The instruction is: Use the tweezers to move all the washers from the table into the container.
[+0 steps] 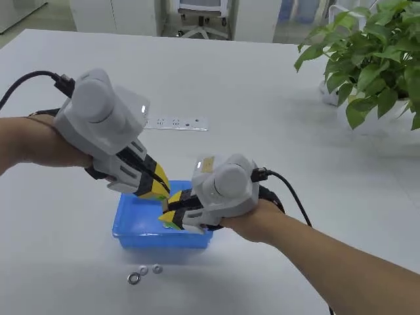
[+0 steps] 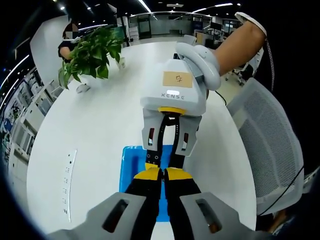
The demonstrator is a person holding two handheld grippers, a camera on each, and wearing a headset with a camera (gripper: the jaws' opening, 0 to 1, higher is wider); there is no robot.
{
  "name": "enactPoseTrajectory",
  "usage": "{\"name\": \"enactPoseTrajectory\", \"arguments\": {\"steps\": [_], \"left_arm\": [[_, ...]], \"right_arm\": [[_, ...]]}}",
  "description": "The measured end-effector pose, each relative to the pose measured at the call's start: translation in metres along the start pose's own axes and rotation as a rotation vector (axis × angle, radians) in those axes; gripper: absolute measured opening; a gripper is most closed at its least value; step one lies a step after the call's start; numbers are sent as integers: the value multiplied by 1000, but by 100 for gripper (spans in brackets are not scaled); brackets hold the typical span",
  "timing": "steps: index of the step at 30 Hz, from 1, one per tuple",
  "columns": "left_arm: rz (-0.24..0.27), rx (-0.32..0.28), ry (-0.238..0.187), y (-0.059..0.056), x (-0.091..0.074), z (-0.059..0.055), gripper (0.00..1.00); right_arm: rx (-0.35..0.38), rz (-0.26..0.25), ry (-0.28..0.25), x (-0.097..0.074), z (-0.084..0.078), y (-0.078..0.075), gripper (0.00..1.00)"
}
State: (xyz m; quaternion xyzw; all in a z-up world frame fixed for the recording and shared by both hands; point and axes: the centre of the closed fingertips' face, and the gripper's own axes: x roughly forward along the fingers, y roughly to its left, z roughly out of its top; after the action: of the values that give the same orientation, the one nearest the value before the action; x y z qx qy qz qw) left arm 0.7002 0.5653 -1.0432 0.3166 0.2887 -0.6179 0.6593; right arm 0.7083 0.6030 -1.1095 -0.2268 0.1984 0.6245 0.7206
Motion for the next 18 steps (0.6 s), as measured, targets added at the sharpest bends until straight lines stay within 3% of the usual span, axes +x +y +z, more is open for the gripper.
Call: {"name": "enactPoseTrajectory", "arguments": {"steps": [10, 18], "left_arm": [[13, 3, -11, -12, -14, 7, 5], [20, -3, -11, -24, -20, 7, 5]], "right_arm": [[-2, -2, -13, -9, 13, 11, 11], [-13, 9, -14, -10, 20, 24, 11]]}}
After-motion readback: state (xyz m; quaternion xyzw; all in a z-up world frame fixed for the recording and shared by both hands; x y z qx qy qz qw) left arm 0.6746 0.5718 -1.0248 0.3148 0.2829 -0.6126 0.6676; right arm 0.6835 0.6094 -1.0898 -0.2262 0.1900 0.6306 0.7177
